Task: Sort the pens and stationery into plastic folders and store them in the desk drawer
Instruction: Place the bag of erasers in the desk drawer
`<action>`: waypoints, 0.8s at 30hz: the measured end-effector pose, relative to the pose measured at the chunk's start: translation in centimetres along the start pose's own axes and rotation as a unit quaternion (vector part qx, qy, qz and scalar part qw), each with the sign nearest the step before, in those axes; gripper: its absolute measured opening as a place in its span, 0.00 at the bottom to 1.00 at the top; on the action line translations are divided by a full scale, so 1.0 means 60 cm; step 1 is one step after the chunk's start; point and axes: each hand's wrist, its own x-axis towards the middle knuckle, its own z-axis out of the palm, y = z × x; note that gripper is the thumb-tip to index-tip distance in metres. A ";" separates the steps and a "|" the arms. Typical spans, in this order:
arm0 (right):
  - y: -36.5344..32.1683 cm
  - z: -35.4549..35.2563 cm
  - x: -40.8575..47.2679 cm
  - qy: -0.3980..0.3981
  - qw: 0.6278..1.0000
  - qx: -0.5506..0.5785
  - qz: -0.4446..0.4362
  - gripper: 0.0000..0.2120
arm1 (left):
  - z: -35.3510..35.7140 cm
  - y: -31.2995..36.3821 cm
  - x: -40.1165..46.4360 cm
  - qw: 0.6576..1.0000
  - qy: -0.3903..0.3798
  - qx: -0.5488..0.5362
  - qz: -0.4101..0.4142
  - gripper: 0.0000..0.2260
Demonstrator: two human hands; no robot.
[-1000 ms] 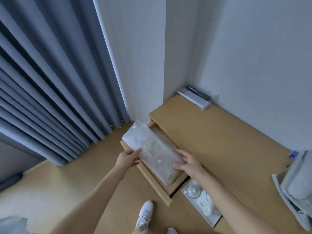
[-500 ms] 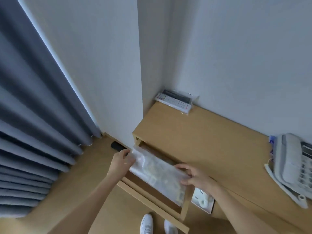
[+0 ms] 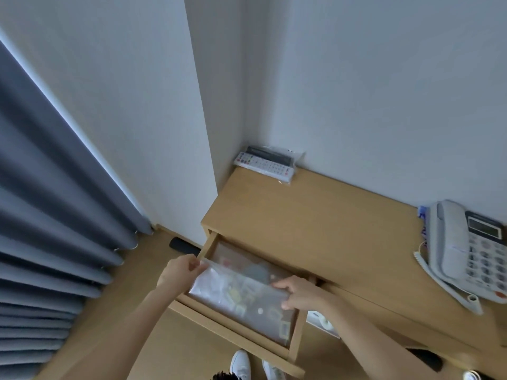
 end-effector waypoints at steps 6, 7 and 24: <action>0.007 0.030 0.002 0.029 0.995 -0.095 -0.007 0.28 | 0.002 0.002 0.005 0.999 -0.010 0.041 0.017 0.11; 0.009 0.031 0.002 0.031 0.995 -0.095 -0.009 0.28 | 0.003 0.002 0.005 0.999 -0.009 0.042 0.021 0.12; -0.003 0.035 0.025 0.016 0.991 -0.128 0.028 0.25 | 0.008 0.020 -0.013 0.988 0.048 0.126 0.075 0.13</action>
